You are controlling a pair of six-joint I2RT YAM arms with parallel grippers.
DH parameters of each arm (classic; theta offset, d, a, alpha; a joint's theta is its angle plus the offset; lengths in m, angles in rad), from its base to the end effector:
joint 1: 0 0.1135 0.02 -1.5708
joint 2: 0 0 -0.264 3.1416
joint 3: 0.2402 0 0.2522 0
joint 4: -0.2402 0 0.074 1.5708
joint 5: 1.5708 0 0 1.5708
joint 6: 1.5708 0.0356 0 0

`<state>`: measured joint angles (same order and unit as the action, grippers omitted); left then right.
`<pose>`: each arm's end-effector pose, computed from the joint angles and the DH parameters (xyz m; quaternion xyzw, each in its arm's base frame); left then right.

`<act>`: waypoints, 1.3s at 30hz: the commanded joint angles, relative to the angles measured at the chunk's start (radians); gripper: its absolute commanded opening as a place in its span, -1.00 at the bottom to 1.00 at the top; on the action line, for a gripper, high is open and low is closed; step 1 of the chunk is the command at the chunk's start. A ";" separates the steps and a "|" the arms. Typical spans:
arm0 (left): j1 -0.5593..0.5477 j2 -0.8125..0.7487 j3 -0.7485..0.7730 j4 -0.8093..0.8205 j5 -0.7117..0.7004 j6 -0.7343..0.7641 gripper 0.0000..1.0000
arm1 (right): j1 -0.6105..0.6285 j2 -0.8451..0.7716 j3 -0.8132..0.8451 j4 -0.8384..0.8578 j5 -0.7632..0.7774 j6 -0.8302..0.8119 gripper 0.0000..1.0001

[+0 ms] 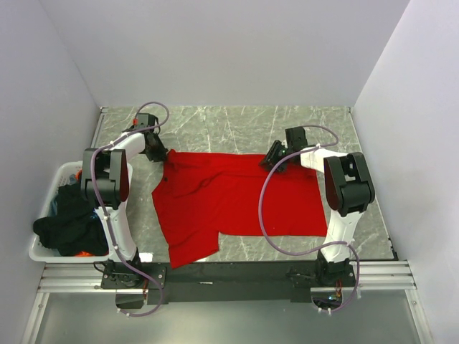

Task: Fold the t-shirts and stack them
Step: Fold the tshirt

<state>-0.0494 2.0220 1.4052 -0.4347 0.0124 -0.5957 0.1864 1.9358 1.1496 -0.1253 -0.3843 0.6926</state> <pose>0.4235 -0.0214 0.1632 -0.2592 0.9311 -0.0871 0.2416 0.3860 0.0864 0.1446 0.1727 0.9146 0.2987 0.2107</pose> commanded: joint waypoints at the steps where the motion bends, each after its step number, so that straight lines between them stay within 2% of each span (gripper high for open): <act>1: 0.000 0.015 0.018 -0.041 -0.087 -0.006 -0.81 | 0.001 0.022 -0.017 0.026 0.016 0.036 -0.14; 2: 0.006 0.012 0.014 -0.041 -0.097 -0.010 -0.94 | 0.002 0.023 -0.021 0.024 0.027 0.038 -0.14; 3: 0.011 0.007 0.006 -0.041 -0.110 -0.025 -0.99 | -0.001 0.025 -0.021 0.016 0.031 0.045 -0.14; 14: 0.091 -0.118 -0.049 -0.038 -0.183 -0.168 -0.99 | -0.031 0.019 -0.073 0.029 0.073 0.090 -0.14; 19: 0.097 -0.072 -0.035 -0.045 -0.147 -0.179 -0.94 | -0.036 0.020 -0.080 0.039 0.062 0.085 -0.14; 22: 0.097 -0.078 -0.051 -0.018 -0.103 -0.182 -0.75 | -0.033 0.012 -0.071 0.044 0.053 0.064 -0.14; 25: 0.097 -0.123 -0.072 0.016 -0.065 -0.187 -0.26 | -0.028 -0.009 -0.050 0.047 0.030 0.019 -0.14; 30: 0.095 -0.187 -0.063 0.017 -0.022 -0.210 0.19 | -0.018 -0.038 0.004 0.015 0.018 -0.047 -0.13; 33: 0.095 -0.230 -0.071 0.030 0.007 -0.230 0.34 | -0.011 -0.058 0.033 -0.003 0.022 -0.074 -0.12; 39: 0.072 -0.275 -0.084 0.050 0.046 -0.221 0.39 | -0.011 -0.064 0.076 -0.022 0.009 -0.110 -0.11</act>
<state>0.0399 1.7763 1.3293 -0.4191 0.0189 -0.8127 0.1707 1.9263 1.1770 -0.1329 -0.3851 0.6281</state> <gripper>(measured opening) 0.692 0.441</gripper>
